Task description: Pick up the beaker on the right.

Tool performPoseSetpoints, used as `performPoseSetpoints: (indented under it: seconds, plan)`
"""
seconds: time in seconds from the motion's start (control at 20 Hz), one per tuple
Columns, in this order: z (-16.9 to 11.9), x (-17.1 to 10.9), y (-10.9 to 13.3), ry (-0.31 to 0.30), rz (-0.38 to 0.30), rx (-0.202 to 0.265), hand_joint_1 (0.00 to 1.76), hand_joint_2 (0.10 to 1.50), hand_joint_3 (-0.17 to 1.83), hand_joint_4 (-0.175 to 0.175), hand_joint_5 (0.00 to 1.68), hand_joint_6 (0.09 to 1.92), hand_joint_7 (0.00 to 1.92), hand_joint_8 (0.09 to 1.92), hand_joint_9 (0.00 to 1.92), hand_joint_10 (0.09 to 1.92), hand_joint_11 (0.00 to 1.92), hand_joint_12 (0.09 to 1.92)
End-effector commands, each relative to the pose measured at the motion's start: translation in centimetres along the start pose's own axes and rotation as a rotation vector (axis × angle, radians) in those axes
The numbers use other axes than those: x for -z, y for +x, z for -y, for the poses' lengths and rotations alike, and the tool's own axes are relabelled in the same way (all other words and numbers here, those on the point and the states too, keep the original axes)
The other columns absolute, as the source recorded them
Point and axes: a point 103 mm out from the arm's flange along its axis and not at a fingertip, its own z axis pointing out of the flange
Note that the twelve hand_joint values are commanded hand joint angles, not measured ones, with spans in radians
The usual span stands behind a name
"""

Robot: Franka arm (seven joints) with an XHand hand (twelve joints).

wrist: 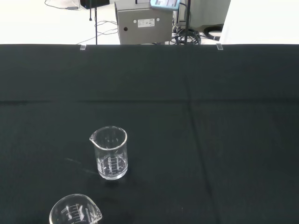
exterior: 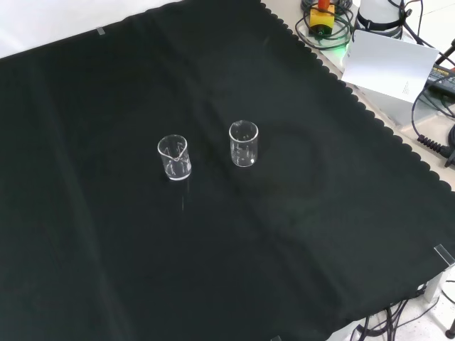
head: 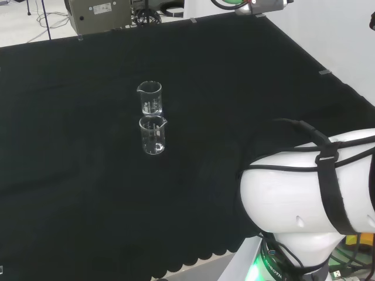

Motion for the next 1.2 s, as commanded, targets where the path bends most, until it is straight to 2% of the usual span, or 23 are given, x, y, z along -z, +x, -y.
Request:
performPoseSetpoints:
  seconds: [0.05, 0.15, 0.3, 0.65, 1.0, 1.2]
  plan:
    - [0.0, 0.0, 0.0, -0.008, 0.009, -0.001, 0.21, 1.24, 0.02, -0.022, 0.23, 0.18, 0.01, 0.43, 0.11, 0.69, 0.02, 1.36]
    - [0.0, 0.0, -0.1, -0.008, 0.006, -0.002, 0.08, 1.32, 0.05, -0.01, 0.22, 0.12, 0.0, 0.37, 0.09, 0.67, 0.0, 1.34]
    - [-0.1, -0.1, -0.2, -0.004, 0.007, -0.004, 0.04, 1.34, 0.06, -0.007, 0.22, 0.09, 0.0, 0.35, 0.08, 0.66, 0.0, 1.34]
    - [-0.8, -1.2, -0.8, 0.013, 0.009, -0.02, 0.05, 1.33, 0.06, -0.008, 0.23, 0.09, 0.0, 0.35, 0.08, 0.66, 0.0, 1.34]
    - [-2.6, -3.9, -1.3, 0.051, -0.012, -0.047, 0.06, 1.32, 0.06, -0.009, 0.24, 0.09, 0.0, 0.36, 0.09, 0.66, 0.0, 1.34]
    - [-4.5, -5.8, -1.5, 0.044, -0.047, -0.029, 0.14, 1.28, 0.05, -0.01, 0.25, 0.09, 0.02, 0.4, 0.14, 0.68, 0.0, 1.37]
